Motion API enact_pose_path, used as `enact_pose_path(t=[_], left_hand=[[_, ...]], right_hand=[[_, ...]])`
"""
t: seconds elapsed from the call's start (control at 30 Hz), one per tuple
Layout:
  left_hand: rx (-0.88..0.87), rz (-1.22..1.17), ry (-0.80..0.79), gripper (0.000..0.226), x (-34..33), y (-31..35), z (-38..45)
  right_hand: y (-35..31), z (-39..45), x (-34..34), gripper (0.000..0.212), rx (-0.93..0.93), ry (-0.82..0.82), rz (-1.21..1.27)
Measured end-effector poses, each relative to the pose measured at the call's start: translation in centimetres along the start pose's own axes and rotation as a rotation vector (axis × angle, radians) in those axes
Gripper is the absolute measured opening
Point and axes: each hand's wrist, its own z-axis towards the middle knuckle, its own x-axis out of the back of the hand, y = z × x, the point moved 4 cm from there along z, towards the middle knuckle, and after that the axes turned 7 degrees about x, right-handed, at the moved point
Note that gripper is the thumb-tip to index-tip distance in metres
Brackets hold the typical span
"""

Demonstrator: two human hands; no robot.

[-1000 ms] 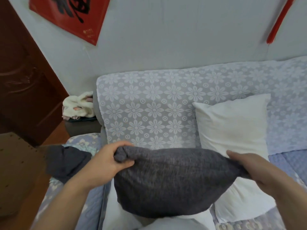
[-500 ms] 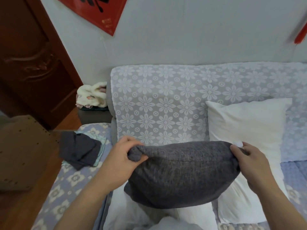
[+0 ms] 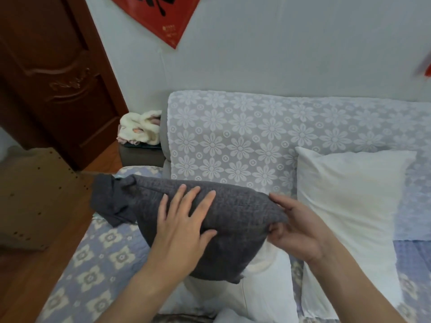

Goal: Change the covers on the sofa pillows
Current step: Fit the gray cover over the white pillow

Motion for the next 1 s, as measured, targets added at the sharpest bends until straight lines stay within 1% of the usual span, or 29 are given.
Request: enact_pose_path(t=[0.07,0.13,0.23,0.3,0.37,0.43,0.5,0.53,0.57,0.6,0.63,0.7,0.73,0.77,0.8,0.83,0.87,0.93,1.0], left_hand=[[0.014,0.032,-0.058,0.090,1.1,-1.3,0.1],[-0.054,0.016,-0.165,0.097,2.1,-2.3,0.0],[-0.131,-0.075,-0.268,0.105,3.1,-3.0,0.0],[-0.133,-0.094,-0.247,0.104,3.2,-3.5,0.2],[-0.122,-0.096,-0.165,0.098,3.0,-4.4,0.6],[-0.092,-0.085,-0.131,0.094,2.6,-5.1,0.5],[-0.070,-0.084,-0.087,0.096,2.3,-5.2,0.2],[-0.070,-0.117,-0.020,0.097,2.5,-4.8,0.0],[-0.071,-0.171,0.081,0.095,3.2,-4.1,-0.3],[-0.063,-0.230,0.210,0.091,4.3,-3.3,-0.6],[-0.041,-0.280,0.360,0.086,5.5,-2.3,-1.1],[0.005,-0.296,0.677,0.070,8.2,-0.6,-1.9],[0.014,-0.287,0.791,0.060,9.0,0.1,-2.2],[0.016,-0.305,0.856,0.050,9.5,0.6,-2.3],[0.021,-0.364,0.865,0.041,9.3,0.7,-2.3],[0.041,-0.452,0.824,0.037,8.8,0.7,-2.2],[0.072,-0.555,0.752,0.036,8.0,0.7,-2.1],[0.174,-0.676,0.612,0.042,5.8,0.7,-2.2],[0.295,-0.654,0.511,0.048,3.3,0.2,-2.2]], right_hand=[[1.6,0.3,-1.7,0.027,-0.036,-0.090,-0.028],[2.7,0.7,-3.4,0.037,-0.044,-0.158,-0.103],[4.1,1.2,-5.9,0.048,-0.037,-0.169,-0.285],[4.4,1.5,-6.8,0.045,-0.004,-0.141,-0.429],[4.3,1.6,-6.8,0.037,0.018,-0.125,-0.508],[4.2,1.3,-6.7,0.036,-0.014,-0.119,-0.561],[4.0,0.7,-7.3,0.036,-0.038,-0.121,-0.611],[3.7,0.4,-8.0,0.033,-0.012,-0.134,-0.590],[3.0,0.2,-8.9,0.028,0.050,-0.151,-0.534],[2.1,-0.2,-10.0,0.021,0.130,-0.173,-0.454],[1.0,-0.9,-11.2,0.020,0.211,-0.214,-0.374],[-1.0,-3.5,-14.7,0.034,0.328,-0.374,-0.244],[-1.4,-5.0,-16.3,0.037,0.335,-0.471,-0.213],[-1.4,-6.0,-17.5,0.034,0.314,-0.556,-0.218],[-1.1,-6.5,-18.3,0.026,0.275,-0.604,-0.247],[-0.5,-6.3,-18.4,0.020,0.241,-0.597,-0.286],[0.5,-5.9,-18.2,0.016,0.212,-0.551,-0.315],[2.7,-3.9,-16.7,0.010,0.195,-0.364,-0.333],[4.4,-2.0,-15.0,0.005,0.220,-0.166,-0.352]])
